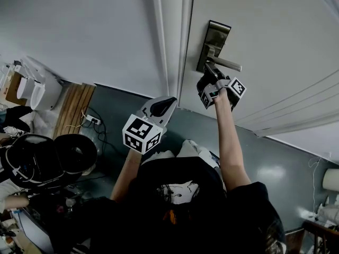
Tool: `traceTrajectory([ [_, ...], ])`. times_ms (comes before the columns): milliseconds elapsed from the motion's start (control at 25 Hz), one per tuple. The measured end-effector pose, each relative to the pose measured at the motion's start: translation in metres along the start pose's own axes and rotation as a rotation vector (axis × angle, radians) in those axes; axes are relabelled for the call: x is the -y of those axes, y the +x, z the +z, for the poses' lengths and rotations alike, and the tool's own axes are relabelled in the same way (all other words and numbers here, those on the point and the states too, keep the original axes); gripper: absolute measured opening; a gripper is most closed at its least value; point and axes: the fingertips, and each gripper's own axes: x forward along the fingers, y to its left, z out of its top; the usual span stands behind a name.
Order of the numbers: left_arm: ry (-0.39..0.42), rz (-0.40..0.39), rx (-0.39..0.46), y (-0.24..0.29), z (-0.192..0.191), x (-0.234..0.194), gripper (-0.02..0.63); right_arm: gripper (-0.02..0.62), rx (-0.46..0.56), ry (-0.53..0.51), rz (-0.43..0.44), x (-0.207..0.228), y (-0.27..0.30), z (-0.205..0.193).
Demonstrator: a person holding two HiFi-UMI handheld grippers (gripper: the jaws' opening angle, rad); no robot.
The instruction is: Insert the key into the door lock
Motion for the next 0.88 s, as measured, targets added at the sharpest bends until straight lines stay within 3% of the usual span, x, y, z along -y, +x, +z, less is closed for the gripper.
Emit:
traceTrajectory([
  [440, -0.029, 0.038, -0.013, 0.003, -0.006, -0.012, 0.012, 0.026, 0.018, -0.057, 0.026, 0.000, -0.001, 0.001],
  [600, -0.037, 0.022, -0.015, 0.019, -0.002, -0.007, 0.012, 0.055, -0.030, -0.103, 0.001, 0.002, -0.010, -0.006],
  [880, -0.049, -0.007, -0.038, 0.047, -0.001, 0.003, 0.012, 0.050, -0.115, -0.240, -0.062, -0.001, -0.034, -0.019],
])
